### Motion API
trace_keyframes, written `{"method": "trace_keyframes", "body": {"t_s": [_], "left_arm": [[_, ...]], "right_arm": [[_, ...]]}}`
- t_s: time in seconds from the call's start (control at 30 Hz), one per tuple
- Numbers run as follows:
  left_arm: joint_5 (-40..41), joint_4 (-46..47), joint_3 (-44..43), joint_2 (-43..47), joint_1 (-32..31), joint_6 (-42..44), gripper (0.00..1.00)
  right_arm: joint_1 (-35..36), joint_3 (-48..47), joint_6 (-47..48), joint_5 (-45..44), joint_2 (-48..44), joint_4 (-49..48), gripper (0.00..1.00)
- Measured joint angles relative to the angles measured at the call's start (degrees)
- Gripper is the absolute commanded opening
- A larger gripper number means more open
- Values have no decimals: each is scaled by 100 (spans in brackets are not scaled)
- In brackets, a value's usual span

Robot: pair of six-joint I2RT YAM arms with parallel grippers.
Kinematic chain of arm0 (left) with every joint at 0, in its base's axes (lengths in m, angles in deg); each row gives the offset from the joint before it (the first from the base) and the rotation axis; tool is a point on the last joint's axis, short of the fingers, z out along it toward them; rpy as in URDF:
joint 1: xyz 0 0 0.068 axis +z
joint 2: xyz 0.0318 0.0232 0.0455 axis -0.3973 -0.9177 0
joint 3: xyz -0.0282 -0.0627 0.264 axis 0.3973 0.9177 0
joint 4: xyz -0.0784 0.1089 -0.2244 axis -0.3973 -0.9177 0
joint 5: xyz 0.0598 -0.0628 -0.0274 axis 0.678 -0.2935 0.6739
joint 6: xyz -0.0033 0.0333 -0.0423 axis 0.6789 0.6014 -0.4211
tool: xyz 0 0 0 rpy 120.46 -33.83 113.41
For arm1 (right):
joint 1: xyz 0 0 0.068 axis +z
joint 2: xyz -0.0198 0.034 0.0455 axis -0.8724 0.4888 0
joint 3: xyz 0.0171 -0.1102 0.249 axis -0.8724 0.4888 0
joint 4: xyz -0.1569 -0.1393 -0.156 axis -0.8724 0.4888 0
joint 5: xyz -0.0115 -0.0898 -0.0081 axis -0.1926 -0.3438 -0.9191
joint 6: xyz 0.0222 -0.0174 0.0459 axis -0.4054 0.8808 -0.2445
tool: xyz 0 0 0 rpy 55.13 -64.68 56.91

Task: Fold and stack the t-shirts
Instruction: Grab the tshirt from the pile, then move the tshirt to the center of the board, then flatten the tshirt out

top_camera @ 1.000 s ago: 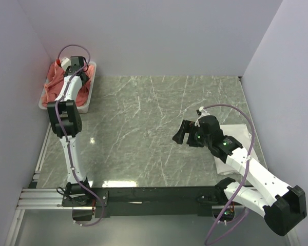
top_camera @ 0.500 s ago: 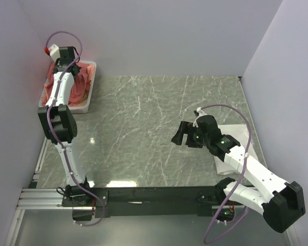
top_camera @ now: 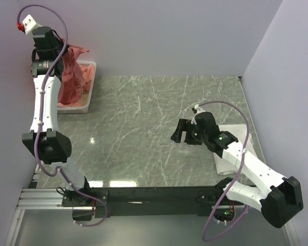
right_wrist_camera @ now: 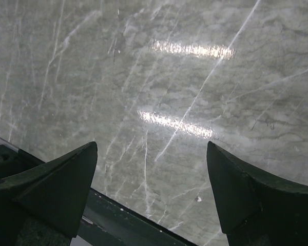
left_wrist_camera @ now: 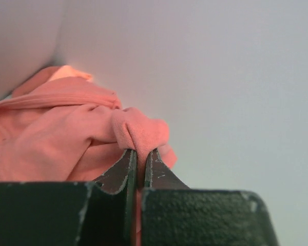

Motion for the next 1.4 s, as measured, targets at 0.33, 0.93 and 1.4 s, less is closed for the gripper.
{"method": "trace_keyframes", "body": {"t_s": [0.33,0.93,1.4], "left_arm": [[-354,-35,11,1051,-1449,350,0],[-492,767,3705,2050,-3563,-693,53],[-1421,916,6572,2570,-2911,-1504,53]], "right_arm": [[11,-361,-2,-264,0,-9,91],[11,-549,-133,-1058,-284,116,90],[192,192,-334,-1224,59,-232,82]]}}
